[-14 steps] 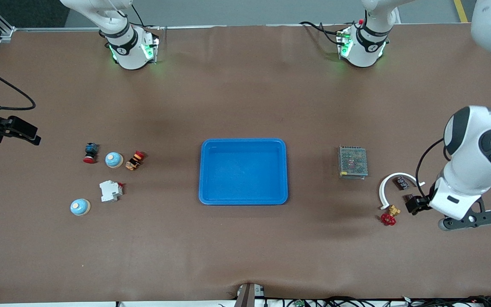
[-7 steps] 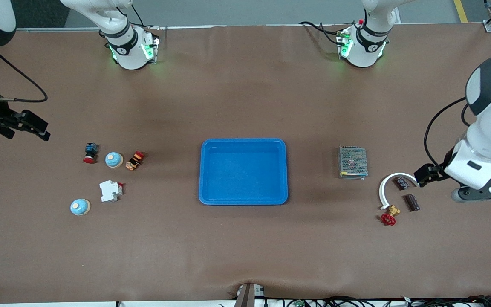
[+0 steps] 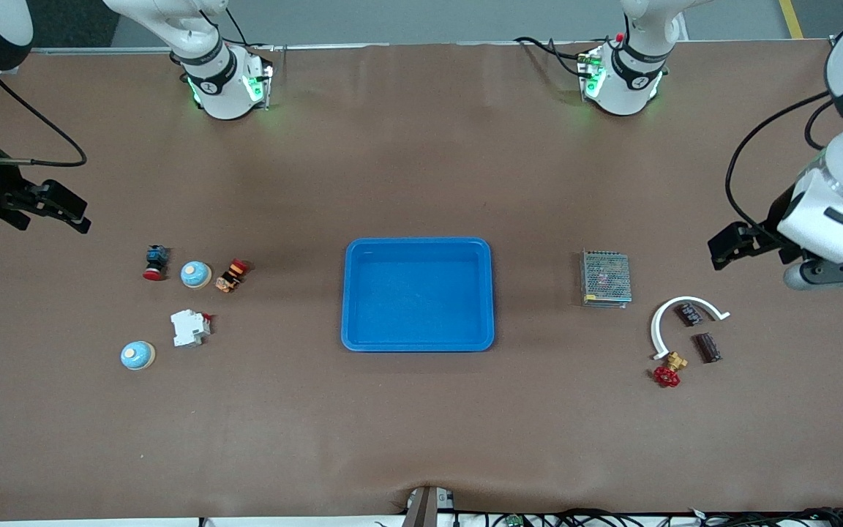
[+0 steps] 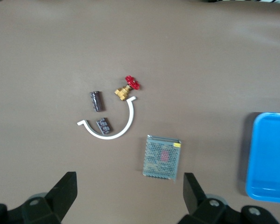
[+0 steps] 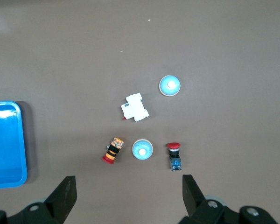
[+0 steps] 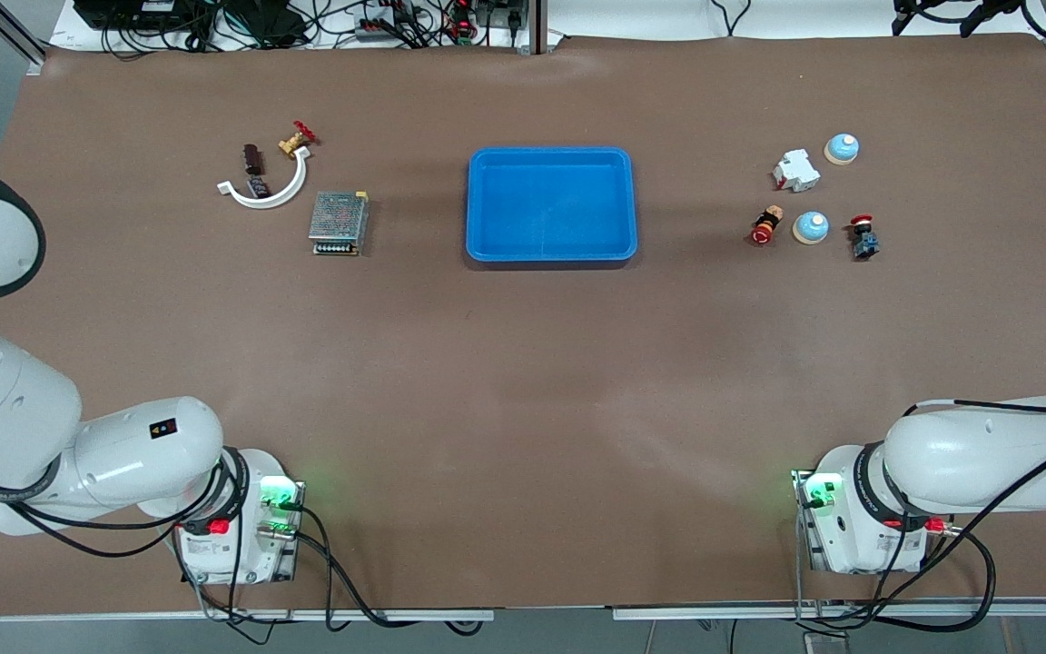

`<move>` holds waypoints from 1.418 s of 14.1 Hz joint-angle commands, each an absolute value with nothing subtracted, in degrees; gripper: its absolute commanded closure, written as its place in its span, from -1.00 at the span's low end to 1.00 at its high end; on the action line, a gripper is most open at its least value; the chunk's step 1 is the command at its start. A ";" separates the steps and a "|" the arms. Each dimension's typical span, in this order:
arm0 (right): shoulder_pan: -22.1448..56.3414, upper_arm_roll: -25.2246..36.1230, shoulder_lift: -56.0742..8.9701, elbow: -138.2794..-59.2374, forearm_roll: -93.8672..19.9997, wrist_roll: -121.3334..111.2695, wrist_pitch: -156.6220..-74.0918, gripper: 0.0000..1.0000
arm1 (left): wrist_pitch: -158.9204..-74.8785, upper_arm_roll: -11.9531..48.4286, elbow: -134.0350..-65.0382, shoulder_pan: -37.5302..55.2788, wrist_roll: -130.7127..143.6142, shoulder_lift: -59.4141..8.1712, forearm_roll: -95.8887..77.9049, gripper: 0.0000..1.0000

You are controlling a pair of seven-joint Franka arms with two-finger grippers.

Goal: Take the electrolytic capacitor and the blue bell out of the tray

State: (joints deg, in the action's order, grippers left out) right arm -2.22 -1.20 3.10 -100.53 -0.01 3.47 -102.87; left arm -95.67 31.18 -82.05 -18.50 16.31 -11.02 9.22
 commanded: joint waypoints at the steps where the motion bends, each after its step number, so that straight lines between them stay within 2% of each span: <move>1: -3.25 -1.85 4.13 -100.46 -0.79 3.96 -102.13 -1.00 | -95.10 20.97 -89.09 -9.10 14.68 -3.45 5.28 -1.00; 2: -3.25 -1.85 4.13 -100.28 -0.79 3.96 -102.04 -1.00 | -95.10 17.00 -91.38 -5.57 14.50 -1.69 3.71 -1.00; 6: -4.30 -1.50 4.31 -99.23 -0.79 3.25 -101.69 -1.00 | -94.48 9.52 -95.88 0.25 9.06 2.80 2.29 -1.00; 11: -3.87 -1.76 4.39 -97.30 -0.88 3.69 -98.88 -1.00 | -94.48 5.20 -97.29 4.03 5.80 6.50 0.70 -1.00; 16: -3.96 -1.76 4.22 -97.38 -0.88 3.78 -98.79 -1.00 | -90.54 5.01 -91.16 4.31 5.62 4.23 0.35 -1.00; 20: -3.78 -1.84 4.22 -97.30 -0.97 3.78 -98.18 -1.00 | -87.63 4.83 -90.44 3.78 5.71 3.60 0.26 -1.00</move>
